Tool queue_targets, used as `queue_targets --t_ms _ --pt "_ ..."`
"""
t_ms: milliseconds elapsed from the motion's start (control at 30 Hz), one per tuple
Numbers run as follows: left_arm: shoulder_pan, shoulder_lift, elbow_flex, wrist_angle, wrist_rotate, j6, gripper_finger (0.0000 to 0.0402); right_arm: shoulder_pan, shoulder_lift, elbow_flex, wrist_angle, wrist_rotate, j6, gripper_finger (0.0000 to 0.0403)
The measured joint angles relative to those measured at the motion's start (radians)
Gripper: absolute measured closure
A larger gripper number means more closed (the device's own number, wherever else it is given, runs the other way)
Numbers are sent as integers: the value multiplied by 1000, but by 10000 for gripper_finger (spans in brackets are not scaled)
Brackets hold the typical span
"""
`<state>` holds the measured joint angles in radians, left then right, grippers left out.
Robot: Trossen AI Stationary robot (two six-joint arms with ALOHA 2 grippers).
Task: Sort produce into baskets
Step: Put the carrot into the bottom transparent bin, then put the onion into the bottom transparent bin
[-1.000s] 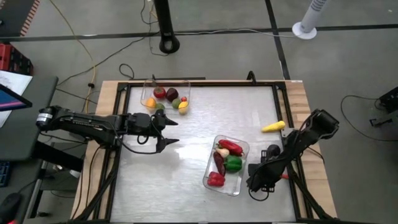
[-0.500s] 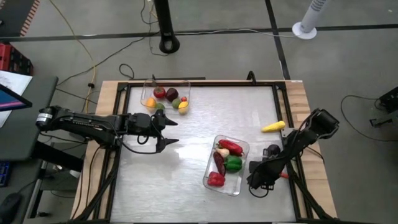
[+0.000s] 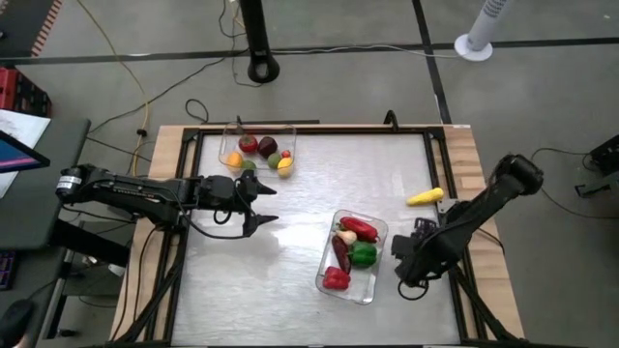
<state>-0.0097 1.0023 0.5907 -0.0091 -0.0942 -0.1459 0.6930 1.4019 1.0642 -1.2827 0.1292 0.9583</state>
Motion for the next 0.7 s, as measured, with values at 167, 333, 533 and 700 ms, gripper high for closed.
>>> queue_targets --t_ms 167,333,533,700 --pt "0 0 0 1 -1 0 41 -12 -60 93 56 227 -45 233" --pt "0 0 0 3 -19 1 41 -63 -77 105 315 438 -230 242" --pt "0 0 0 -1 -19 1 41 -173 -66 100 537 358 -400 194" --pt "0 0 0 -3 -19 1 41 -246 -63 98 444 237 -402 130"
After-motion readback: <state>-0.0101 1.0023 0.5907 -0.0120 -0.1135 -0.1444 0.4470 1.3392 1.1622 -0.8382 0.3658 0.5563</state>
